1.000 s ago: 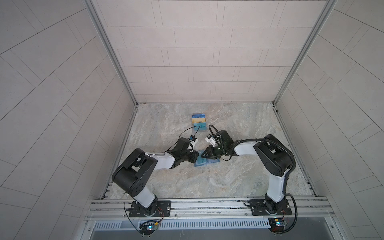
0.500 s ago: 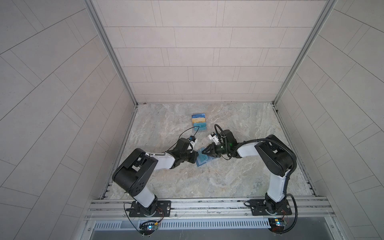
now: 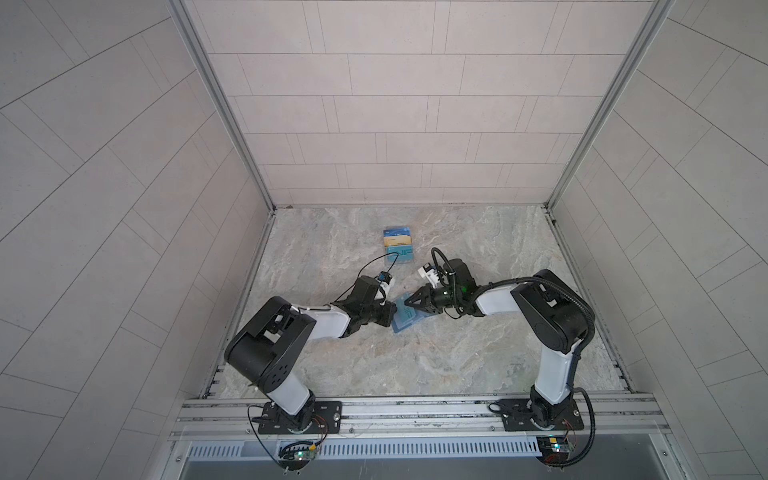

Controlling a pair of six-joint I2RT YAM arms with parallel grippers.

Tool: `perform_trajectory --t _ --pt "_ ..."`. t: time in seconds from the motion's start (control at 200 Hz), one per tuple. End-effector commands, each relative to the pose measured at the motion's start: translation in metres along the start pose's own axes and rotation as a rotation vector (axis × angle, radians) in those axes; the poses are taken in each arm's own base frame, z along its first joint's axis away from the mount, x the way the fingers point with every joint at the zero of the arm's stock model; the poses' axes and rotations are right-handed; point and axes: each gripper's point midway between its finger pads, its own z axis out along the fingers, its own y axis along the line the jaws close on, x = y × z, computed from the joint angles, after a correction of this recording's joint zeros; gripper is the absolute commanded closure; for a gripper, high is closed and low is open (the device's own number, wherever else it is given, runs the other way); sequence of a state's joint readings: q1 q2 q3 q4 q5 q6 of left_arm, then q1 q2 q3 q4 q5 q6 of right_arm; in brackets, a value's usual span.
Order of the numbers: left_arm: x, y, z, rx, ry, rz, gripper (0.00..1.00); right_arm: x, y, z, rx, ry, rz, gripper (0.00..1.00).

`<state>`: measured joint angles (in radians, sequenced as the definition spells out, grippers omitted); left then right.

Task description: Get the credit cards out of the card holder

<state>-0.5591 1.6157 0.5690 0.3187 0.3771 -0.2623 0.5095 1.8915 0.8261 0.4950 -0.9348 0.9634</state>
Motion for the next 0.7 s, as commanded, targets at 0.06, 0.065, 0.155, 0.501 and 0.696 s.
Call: perform_trajectory --t 0.06,0.065,0.155,0.501,0.696 --pt "0.055 0.013 0.002 -0.049 0.176 -0.05 1.0 -0.001 0.01 -0.004 -0.007 -0.003 -0.041 0.8" --pt "0.055 0.013 0.002 -0.049 0.176 -0.05 1.0 -0.001 0.009 -0.004 -0.005 -0.001 -0.039 0.8" --pt "0.052 0.011 0.0 -0.042 0.168 -0.042 1.0 0.002 0.003 -0.002 0.008 0.007 -0.034 0.8" --pt "0.047 0.009 -0.001 -0.035 0.161 -0.031 1.0 0.019 0.009 0.018 -0.011 0.081 -0.043 0.74" --pt "0.05 0.009 -0.003 -0.033 0.155 -0.038 1.0 0.024 -0.002 0.024 0.018 0.109 -0.004 0.7"
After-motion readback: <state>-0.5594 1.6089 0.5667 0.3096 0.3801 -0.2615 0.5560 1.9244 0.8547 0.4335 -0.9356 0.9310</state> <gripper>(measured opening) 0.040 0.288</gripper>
